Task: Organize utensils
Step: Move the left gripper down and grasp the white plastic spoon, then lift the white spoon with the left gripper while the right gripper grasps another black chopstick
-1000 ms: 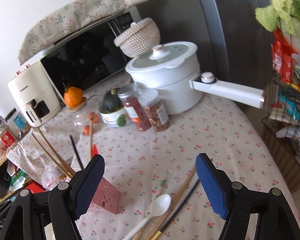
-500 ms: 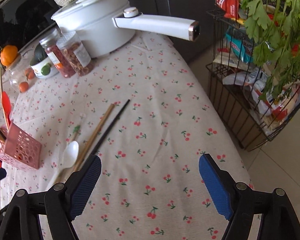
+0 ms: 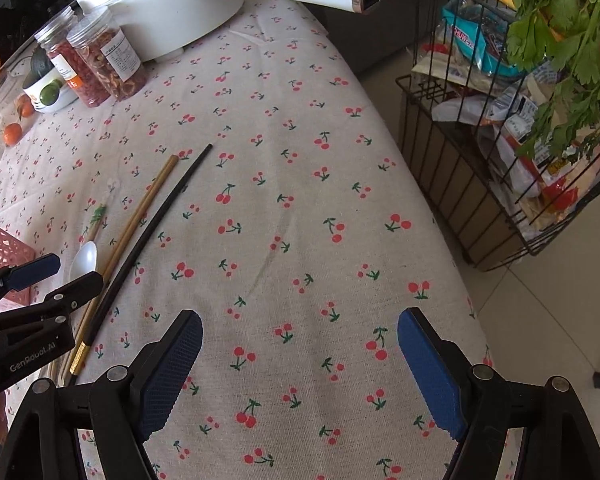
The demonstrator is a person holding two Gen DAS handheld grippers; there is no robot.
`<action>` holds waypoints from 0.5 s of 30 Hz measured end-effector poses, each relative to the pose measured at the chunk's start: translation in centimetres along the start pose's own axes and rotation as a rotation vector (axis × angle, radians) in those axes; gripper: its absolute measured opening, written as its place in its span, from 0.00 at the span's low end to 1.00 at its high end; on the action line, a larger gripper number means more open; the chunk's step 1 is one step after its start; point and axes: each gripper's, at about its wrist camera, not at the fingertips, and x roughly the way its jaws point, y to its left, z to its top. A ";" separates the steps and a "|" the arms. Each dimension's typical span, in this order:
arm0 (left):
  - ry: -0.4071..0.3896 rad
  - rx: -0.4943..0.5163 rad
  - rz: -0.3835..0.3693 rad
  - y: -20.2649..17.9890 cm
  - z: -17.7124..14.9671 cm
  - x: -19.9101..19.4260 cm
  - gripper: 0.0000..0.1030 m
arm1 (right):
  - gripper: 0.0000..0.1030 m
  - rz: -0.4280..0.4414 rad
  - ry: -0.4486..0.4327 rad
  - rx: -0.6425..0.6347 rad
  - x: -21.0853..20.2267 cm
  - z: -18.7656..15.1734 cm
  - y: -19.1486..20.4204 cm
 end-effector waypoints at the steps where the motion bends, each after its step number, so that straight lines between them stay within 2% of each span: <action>1: 0.004 -0.001 0.003 0.0 0.2 0.3 0.57 | 0.82 0.003 0.005 0.003 0.2 0.0 -0.1; 8: 0.015 0.002 0.005 -0.3 0.8 0.9 0.36 | 0.82 0.001 0.013 0.002 0.4 0.1 -0.2; 15: -0.031 0.004 -0.003 -0.4 0.3 -1.1 0.36 | 0.82 -0.005 0.008 0.000 0.2 0.0 -0.1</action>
